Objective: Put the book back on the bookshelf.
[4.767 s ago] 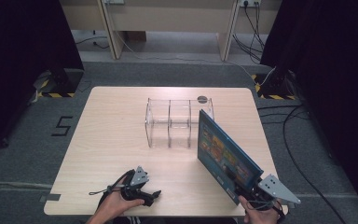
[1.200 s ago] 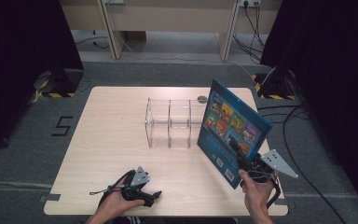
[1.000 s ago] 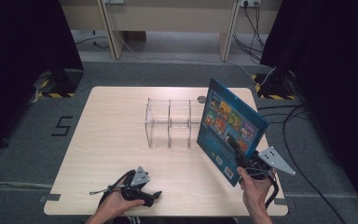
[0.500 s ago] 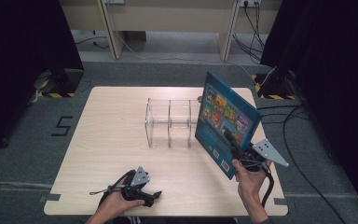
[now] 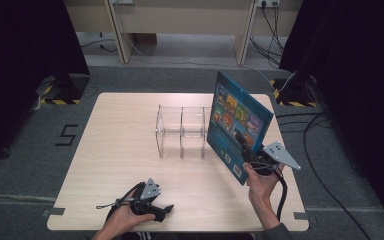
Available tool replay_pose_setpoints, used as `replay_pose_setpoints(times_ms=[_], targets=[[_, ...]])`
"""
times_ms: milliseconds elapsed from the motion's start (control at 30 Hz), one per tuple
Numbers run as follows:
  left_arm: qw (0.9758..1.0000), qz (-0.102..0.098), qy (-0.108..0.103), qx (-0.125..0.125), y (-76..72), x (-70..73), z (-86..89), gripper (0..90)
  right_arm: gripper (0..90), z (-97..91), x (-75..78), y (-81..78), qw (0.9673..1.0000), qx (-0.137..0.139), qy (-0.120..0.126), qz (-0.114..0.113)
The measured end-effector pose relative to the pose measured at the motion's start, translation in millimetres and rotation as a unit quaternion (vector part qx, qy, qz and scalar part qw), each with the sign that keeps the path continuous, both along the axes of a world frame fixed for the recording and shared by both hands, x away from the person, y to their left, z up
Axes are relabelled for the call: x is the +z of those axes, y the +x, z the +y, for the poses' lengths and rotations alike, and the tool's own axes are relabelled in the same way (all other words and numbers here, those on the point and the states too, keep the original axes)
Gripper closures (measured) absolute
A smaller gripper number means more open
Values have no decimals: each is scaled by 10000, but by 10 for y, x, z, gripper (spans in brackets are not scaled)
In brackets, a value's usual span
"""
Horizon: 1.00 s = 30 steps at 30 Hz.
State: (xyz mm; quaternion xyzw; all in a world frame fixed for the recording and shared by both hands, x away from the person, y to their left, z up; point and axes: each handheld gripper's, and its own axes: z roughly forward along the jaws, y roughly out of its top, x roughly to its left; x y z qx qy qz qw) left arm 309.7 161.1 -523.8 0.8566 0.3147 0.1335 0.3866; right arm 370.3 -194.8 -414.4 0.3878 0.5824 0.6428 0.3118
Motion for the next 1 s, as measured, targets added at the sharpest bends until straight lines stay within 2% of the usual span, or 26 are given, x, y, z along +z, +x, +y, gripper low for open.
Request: replay_pose_setpoints(times_ms=[333,600,1000], targets=[[10000,-7,-12,-6,-3,-3,0,107,827,92,5,134,9998,-107,-106,-89],[10000,-4,-8,-20,-2,-2,-1,106,827,170,-28,271,9997,-206,-117,-36],[10000,-3,-6,-35,-5,-2,-4,106,826,260,-43,387,9993,-266,-225,-108]])
